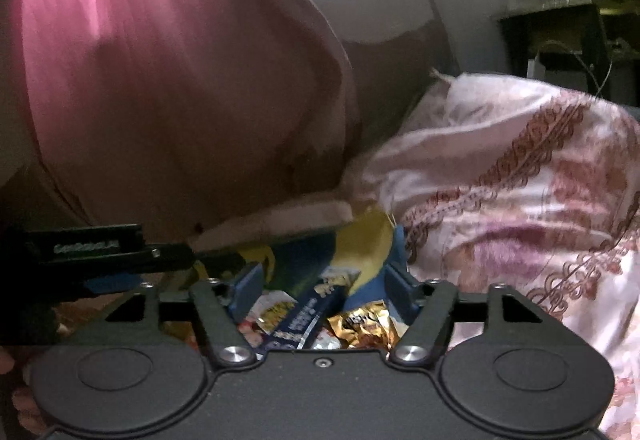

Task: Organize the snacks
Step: 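Open both tools to release the packs in the tray and withdraw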

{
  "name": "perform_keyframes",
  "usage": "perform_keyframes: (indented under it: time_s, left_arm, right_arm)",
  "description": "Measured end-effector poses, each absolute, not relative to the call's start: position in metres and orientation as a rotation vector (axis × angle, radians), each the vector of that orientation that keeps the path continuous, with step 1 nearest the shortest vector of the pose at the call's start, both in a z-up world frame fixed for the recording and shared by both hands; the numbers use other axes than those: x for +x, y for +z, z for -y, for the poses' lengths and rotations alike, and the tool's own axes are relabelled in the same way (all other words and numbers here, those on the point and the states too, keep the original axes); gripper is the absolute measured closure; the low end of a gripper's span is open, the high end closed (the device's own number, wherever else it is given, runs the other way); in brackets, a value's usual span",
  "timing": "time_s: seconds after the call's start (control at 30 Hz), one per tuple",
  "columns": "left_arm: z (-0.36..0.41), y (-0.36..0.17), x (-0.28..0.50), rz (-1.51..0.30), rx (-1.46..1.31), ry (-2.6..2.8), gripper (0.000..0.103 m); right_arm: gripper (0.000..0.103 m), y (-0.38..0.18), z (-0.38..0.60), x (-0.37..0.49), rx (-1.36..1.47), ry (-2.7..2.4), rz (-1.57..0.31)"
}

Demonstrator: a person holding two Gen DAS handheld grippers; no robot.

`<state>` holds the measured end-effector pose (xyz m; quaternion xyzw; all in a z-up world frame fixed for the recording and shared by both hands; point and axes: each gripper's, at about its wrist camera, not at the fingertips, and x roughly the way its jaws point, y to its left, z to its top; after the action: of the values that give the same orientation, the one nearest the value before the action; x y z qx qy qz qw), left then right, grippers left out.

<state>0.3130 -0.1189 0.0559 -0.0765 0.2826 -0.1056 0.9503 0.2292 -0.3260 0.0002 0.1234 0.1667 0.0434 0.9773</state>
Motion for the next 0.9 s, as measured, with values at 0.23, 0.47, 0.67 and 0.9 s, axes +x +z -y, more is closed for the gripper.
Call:
perform_keyframes:
  time_s: [0.23, 0.47, 0.67, 0.9]
  left_arm:
    - [0.093, 0.075, 0.267, -0.494, -0.147, -0.177, 0.001]
    - [0.067, 0.08, 0.224, -0.452, -0.124, -0.129, 0.001]
    - [0.038, 0.078, 0.195, -0.457, -0.128, -0.092, 0.0]
    - [0.007, 0.063, 0.164, -0.48, -0.095, -0.048, 0.0]
  right_arm:
    - [0.012, 0.023, 0.312, 0.189, 0.237, 0.114, -0.277]
    - [0.001, 0.035, 0.286, 0.163, 0.2, 0.163, -0.244]
    - [0.001, 0.035, 0.262, 0.144, 0.181, 0.196, -0.255]
    - [0.001, 0.025, 0.236, 0.124, 0.143, 0.218, -0.286]
